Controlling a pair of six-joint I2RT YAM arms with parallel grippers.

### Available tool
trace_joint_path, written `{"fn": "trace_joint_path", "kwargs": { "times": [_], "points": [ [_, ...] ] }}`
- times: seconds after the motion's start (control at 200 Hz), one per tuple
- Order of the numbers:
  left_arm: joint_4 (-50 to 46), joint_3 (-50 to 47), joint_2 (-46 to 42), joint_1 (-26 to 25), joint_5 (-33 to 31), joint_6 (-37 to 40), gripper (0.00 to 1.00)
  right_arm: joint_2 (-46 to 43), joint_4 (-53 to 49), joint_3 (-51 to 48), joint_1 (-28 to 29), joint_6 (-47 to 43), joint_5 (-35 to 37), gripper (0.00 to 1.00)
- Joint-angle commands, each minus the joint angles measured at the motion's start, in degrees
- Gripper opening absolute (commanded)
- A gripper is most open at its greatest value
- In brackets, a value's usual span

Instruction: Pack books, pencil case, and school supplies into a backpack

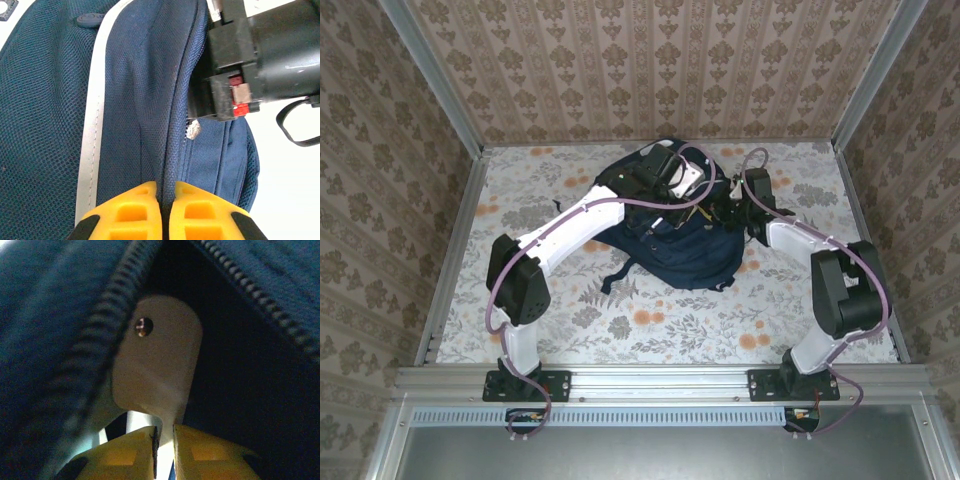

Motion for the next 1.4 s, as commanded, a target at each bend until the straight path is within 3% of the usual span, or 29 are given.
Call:
{"fn": "trace_joint_path", "kwargs": {
  "times": [0.0, 0.23, 0.375, 0.695, 0.93, 1.135, 1.245, 1.395],
  "points": [
    [-0.34, 1.16, -0.71, -1.61, 7.15, 0.46, 0.0, 2.01, 10.54, 0.92, 2.81, 3.99, -4.99, 0.18],
    [1.7, 1.65, -1.14, -0.87, 10.66, -1.62, 0.0, 1.99, 14.82, -0.6, 3.02, 4.95, -5.31, 0.19],
    [1.33, 0.66, -1.32, -0.55, 8.69, -2.05, 0.0, -2.22, 12.06, -3.46, 0.94, 3.68, -3.5, 0.24],
    [-3.99, 0.4, 1.81, -3.85, -1.77, 2.42, 0.0, -19.83, -8.03, -11.0, -5.12, -2.81, 5.46, 0.39],
    [-4.97, 1.07, 1.55, -3.9, -0.81, 4.27, 0.36, -24.38, -10.7, -11.13, -6.65, -4.87, 3.0, 0.55],
    [-4.39, 0.47, 0.64, -1.93, 6.03, 3.05, 0.5, -19.03, -6.41, -6.99, -4.72, -4.39, -7.46, 0.65],
    [-2.19, -1.84, -1.45, -1.02, 9.45, 1.97, 0.58, -16.34, -6.21, -4.86, -3.21, -4.9, -8.97, 0.59],
    [1.4, -5.4, -5.58, 1.5, 12.15, -3.05, 0.62, -11.37, -9.37, -3.6, -2.74, -5.98, -7.08, 0.25]
  ]
}}
